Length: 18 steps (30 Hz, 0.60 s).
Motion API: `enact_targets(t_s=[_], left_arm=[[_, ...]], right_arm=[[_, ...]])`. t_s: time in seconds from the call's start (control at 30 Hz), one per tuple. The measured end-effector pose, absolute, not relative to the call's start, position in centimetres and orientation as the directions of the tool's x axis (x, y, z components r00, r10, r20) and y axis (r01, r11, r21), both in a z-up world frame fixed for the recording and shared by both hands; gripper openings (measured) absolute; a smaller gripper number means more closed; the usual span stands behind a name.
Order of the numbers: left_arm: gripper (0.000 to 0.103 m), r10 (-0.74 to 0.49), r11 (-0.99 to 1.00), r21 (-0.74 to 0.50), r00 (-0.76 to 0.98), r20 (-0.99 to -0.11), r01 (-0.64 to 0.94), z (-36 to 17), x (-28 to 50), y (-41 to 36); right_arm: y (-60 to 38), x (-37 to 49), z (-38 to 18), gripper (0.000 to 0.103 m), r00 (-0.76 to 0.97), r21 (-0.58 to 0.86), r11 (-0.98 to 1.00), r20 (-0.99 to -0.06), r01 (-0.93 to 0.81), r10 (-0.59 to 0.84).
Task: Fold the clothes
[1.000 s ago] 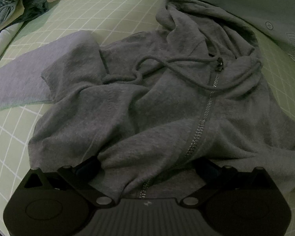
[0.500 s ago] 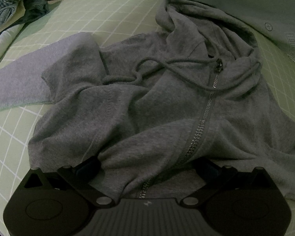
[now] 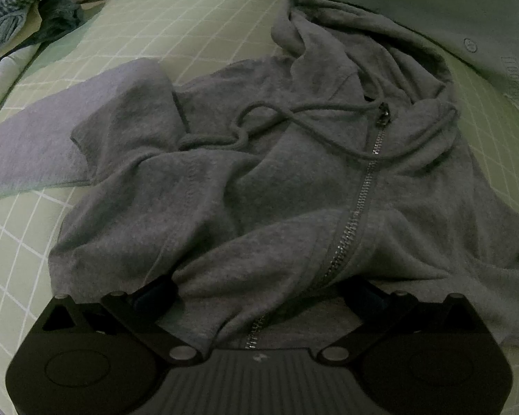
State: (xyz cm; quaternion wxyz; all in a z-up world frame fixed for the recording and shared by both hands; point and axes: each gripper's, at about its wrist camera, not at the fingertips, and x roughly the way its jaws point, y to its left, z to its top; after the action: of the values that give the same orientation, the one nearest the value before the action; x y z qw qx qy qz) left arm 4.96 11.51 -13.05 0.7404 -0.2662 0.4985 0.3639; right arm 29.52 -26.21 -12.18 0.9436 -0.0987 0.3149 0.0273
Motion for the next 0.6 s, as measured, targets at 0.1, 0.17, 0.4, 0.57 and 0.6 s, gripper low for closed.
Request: enact_targets(t_s=[0.1,0.17,0.4,0.57,0.6], left_arm=[[0.103,0.280,0.595,-0.032,0.244,-0.928,-0.803,-13.2,4.9,11.6],[0.103,0.284,0.597,-0.033,0.249,-0.926,-0.802,-13.2,4.9,11.5],[0.103,0.295,0.607,-0.037,0.268,-0.917,-0.794,-13.1,4.6,11.1],[0.103,0.293,0.613,-0.037,0.271,-0.917,-0.789,-13.1,4.6,11.3],[0.103,0.295,0.614,-0.037,0.272,-0.916,-0.789,-13.1,4.6,11.3]], right_arm=[[-20.8,27.0,-12.0,0.009,0.812,-0.269,0.913,-0.574,-0.306,0.103],[-17.5,25.2,-12.8,0.009,0.773,-0.256,0.868,-0.602,-0.425,0.201],[-12.1,22.6,-15.8,0.025,0.616,-0.175,0.807,-0.740,-0.565,0.271],[-15.6,24.6,-13.1,0.044,0.620,0.029,0.879,-0.698,-0.476,0.359],[-16.6,25.1,-12.7,0.048,0.626,0.079,0.895,-0.688,-0.439,0.367]])
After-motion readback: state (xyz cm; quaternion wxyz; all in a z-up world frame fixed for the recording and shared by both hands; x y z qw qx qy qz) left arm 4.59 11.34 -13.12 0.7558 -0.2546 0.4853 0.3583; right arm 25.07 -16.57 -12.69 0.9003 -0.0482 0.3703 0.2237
